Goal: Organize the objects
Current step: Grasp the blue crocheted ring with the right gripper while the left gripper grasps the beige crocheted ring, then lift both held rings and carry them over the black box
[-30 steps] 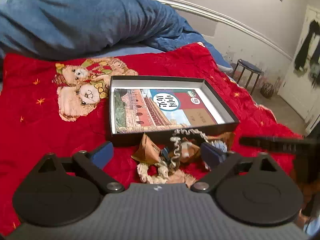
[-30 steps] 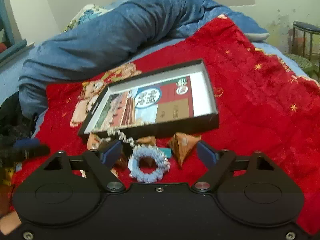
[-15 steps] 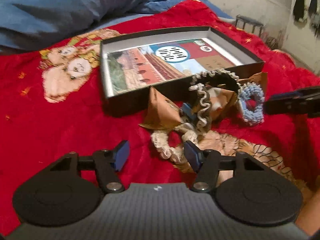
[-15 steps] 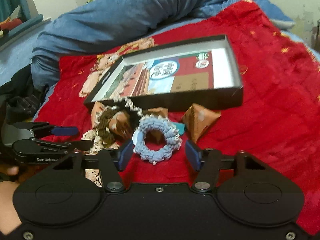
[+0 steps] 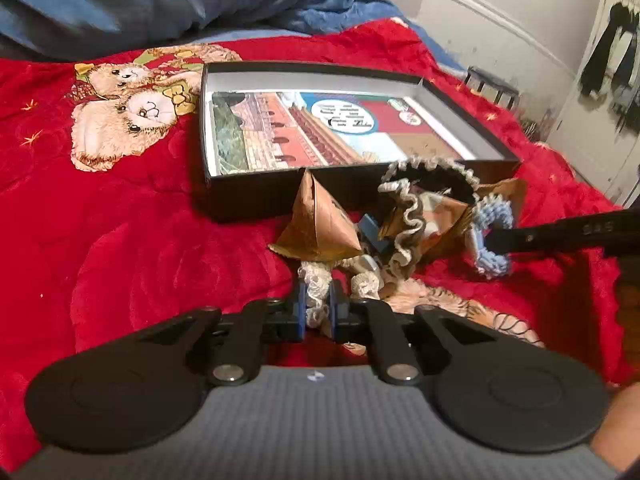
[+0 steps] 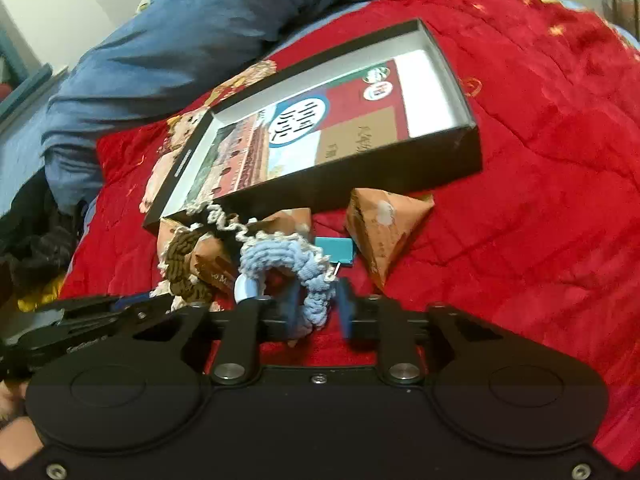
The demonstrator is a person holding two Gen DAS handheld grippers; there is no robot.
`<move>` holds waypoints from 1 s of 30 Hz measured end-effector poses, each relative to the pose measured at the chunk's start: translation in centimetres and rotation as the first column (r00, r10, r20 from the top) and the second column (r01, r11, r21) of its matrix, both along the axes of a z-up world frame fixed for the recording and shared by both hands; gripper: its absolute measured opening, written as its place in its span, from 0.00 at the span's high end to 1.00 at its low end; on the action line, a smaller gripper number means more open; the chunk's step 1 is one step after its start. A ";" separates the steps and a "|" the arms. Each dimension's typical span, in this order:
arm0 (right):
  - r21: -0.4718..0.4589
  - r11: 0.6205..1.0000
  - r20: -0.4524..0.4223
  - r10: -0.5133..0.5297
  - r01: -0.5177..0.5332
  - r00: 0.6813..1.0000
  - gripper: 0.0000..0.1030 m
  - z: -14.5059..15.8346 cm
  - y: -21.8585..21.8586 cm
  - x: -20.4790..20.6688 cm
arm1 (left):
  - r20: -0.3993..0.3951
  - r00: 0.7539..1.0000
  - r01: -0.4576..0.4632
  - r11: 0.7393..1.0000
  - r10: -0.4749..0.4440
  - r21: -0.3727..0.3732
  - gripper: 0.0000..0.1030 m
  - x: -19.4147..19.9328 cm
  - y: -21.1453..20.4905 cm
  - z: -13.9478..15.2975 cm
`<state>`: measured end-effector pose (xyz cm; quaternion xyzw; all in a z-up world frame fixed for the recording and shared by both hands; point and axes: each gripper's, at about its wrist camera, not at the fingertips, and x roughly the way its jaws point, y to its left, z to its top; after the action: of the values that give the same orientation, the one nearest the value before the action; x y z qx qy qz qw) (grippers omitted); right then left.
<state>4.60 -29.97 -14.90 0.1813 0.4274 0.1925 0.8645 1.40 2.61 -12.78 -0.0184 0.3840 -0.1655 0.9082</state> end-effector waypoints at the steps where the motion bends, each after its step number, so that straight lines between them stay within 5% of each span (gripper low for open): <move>1: 0.008 1.000 -0.005 -0.011 0.011 1.000 0.87 -0.1 -0.1 0.0 | 0.001 1.000 -0.002 1.000 0.002 0.005 0.87 -0.1 0.1 0.1; 7: 0.006 1.000 -0.009 -0.020 0.021 1.000 0.88 1.3 0.2 -0.7 | 0.025 1.000 -0.007 0.999 0.006 0.033 0.87 -1.0 0.7 1.4; 18: 0.002 1.000 0.034 0.002 -0.002 0.999 0.89 8.4 1.3 -3.4 | 0.150 0.989 -0.008 0.996 -0.005 0.087 0.87 -4.4 2.1 6.4; 30: 0.049 0.999 0.137 -0.011 0.004 0.990 0.88 15.1 3.3 -3.5 | 0.395 0.918 -0.043 0.996 0.010 0.074 0.86 -4.0 3.4 13.1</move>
<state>1.06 -26.68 0.24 0.1901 0.3615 0.2117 0.8879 -2.57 5.98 0.35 0.0470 0.1993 -0.1375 0.9691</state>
